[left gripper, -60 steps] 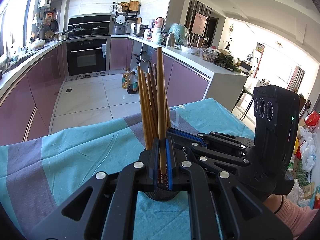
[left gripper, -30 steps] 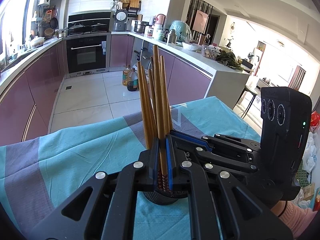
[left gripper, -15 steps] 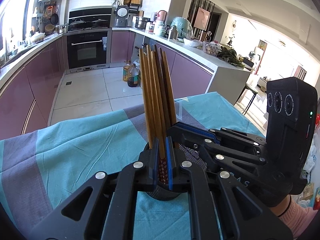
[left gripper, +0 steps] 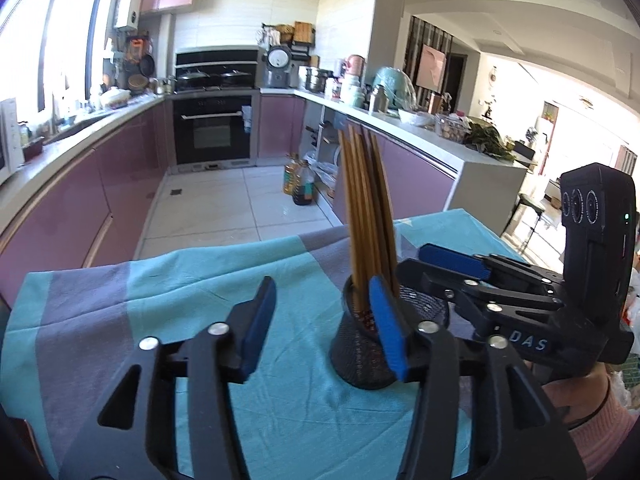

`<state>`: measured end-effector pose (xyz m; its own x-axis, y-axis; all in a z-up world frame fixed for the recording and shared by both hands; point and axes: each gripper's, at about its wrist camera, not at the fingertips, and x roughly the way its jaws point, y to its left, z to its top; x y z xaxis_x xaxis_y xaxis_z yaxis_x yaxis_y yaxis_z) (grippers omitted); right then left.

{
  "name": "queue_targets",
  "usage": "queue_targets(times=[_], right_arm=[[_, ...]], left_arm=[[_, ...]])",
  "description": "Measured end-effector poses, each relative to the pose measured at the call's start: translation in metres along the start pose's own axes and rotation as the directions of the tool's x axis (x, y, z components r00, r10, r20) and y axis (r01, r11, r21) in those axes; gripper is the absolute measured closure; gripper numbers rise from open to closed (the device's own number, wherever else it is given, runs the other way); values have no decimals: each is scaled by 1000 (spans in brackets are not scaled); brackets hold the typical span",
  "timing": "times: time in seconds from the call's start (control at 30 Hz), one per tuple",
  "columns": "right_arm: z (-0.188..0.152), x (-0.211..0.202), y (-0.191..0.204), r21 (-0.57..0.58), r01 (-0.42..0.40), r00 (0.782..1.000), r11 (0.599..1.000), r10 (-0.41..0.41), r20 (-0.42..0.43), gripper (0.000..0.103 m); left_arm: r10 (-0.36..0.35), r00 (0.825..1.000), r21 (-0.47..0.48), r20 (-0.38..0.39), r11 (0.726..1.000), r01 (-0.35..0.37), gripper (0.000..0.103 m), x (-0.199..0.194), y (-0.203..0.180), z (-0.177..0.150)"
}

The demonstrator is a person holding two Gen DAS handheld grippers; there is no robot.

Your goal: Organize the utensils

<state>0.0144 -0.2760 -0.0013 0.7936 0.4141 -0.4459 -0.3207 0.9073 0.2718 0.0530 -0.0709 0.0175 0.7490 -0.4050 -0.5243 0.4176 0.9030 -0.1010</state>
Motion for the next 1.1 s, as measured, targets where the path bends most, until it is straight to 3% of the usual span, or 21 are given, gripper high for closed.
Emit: queue_targets(times=[0.13,0.3,0.53,0.77,0.93,1.1], right_arm=[[-3,-8,8,-20,16,1000,1000,-16,17,43],[-9,-18,22,-61,49,998,997,-47,46,24],[-18,-31,33,-91,101,991,991,-93,94,6],[-25,-49,41,-92,144,980,985,-128,155,6],[-29,-62,49,-108,192,965,976,-167,203,6],[-35,-70,54,-113,222,953,969,-191,235,6]], left_arm=[[75,995,-10,58,997,-75,26,-22,10,-9],[162,978,-46,132,987,-157,6,-57,26,-26],[258,948,-85,186,965,-246,6,-96,44,-48],[326,915,-102,238,945,-311,6,-128,43,-60],[380,882,-118,281,925,-361,6,-144,36,-62],[405,867,-138,290,914,-381,6,-154,35,-68]])
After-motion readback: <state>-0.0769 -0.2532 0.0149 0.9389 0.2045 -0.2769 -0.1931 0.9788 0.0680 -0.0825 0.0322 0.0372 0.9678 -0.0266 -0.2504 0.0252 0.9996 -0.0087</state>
